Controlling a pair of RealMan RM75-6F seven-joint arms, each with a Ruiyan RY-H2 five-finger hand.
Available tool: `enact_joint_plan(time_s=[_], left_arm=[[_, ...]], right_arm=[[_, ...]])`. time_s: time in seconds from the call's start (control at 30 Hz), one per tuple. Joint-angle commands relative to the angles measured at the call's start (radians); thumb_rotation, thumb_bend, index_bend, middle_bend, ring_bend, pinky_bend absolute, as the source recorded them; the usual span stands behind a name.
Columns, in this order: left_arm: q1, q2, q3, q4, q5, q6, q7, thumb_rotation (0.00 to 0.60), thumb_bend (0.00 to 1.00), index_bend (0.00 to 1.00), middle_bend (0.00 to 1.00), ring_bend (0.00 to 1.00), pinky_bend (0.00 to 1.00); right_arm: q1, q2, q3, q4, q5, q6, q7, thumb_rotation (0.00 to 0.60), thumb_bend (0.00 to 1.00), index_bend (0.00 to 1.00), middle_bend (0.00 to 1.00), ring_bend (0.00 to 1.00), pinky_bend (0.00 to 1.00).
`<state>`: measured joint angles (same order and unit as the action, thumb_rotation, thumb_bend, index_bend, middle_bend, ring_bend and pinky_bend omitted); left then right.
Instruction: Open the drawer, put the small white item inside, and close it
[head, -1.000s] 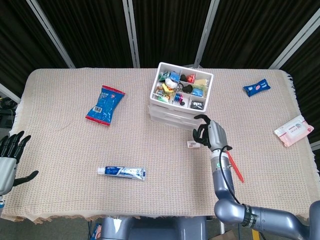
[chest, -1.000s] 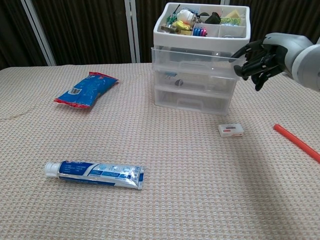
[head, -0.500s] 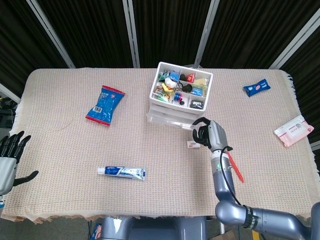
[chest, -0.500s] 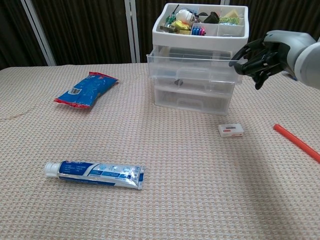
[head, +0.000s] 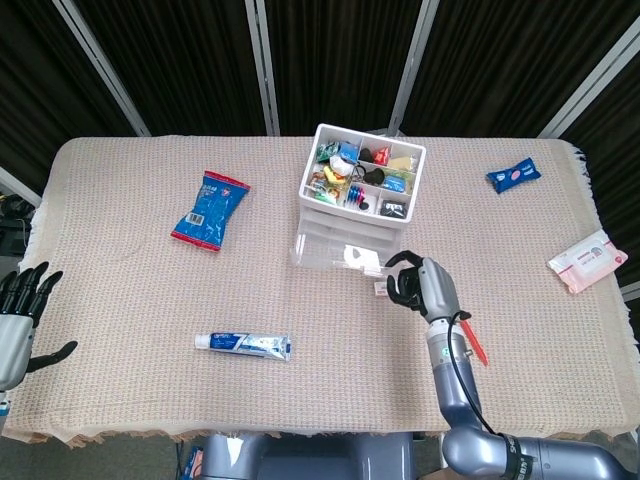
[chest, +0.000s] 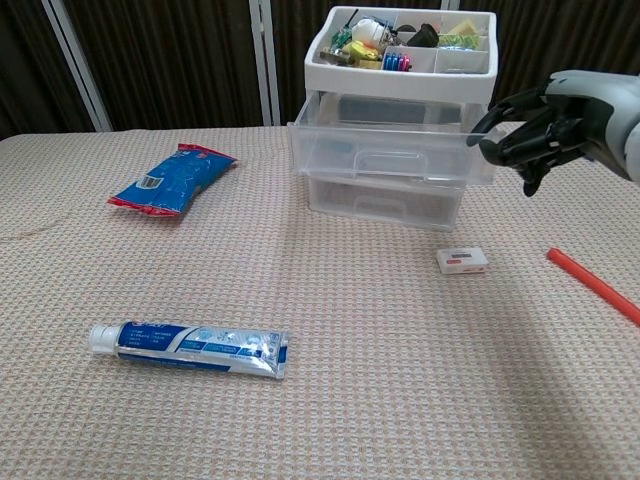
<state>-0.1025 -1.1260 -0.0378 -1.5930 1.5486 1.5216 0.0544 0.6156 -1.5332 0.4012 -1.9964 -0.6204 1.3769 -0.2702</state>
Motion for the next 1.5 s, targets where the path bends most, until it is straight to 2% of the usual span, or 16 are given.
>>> enact_joint_plan(time_s=[0.03,0.2,0.37,0.57,0.8,0.9,1.2,1.5], left_arm=[[0.000,-0.001,0.000,0.001,0.001,0.000,0.001,0.600,0.13,0.09,0.00,0.00,0.00],[0.000,-0.003,0.000,0.002,0.000,0.001,0.005,0.600,0.13,0.09,0.00,0.00,0.00],[0.000,-0.004,-0.001,0.003,-0.001,0.000,0.008,0.600,0.13,0.09,0.00,0.00,0.00],[0.000,-0.004,0.000,0.004,-0.001,-0.001,0.009,0.600,0.13,0.09,0.00,0.00,0.00],[0.000,-0.004,-0.001,0.004,-0.001,0.000,0.009,0.600,0.13,0.09,0.00,0.00,0.00],[0.000,-0.005,-0.001,0.004,0.000,0.001,0.009,0.600,0.13,0.09,0.00,0.00,0.00],[0.001,-0.008,-0.002,0.007,0.003,0.006,0.010,0.600,0.13,0.09,0.00,0.00,0.00],[0.000,-0.009,-0.003,0.007,0.001,0.005,0.013,0.600,0.13,0.09,0.00,0.00,0.00]], right_arm=[[-0.016,0.011,-0.014,-0.025,-0.023,0.007,0.012,0.600,0.44,0.47,0.72,0.73,0.61],[-0.042,0.028,-0.037,-0.063,-0.075,0.009,0.033,0.600,0.42,0.43,0.71,0.71,0.61],[-0.057,0.055,-0.048,-0.093,-0.064,-0.024,0.048,0.600,0.31,0.19,0.70,0.70,0.61],[-0.073,0.085,-0.061,-0.102,-0.074,-0.038,0.055,0.600,0.28,0.09,0.70,0.70,0.61],[-0.119,0.101,-0.067,-0.106,-0.099,-0.018,0.115,0.600,0.26,0.08,0.70,0.70,0.61],[-0.136,0.108,-0.072,-0.095,-0.113,0.001,0.124,0.600,0.22,0.09,0.70,0.70,0.61],[-0.169,0.077,-0.076,-0.025,-0.074,0.046,0.124,0.600,0.14,0.20,0.75,0.76,0.61],[-0.171,0.047,-0.131,0.030,-0.049,0.004,0.071,0.600,0.05,0.19,0.76,0.77,0.61]])
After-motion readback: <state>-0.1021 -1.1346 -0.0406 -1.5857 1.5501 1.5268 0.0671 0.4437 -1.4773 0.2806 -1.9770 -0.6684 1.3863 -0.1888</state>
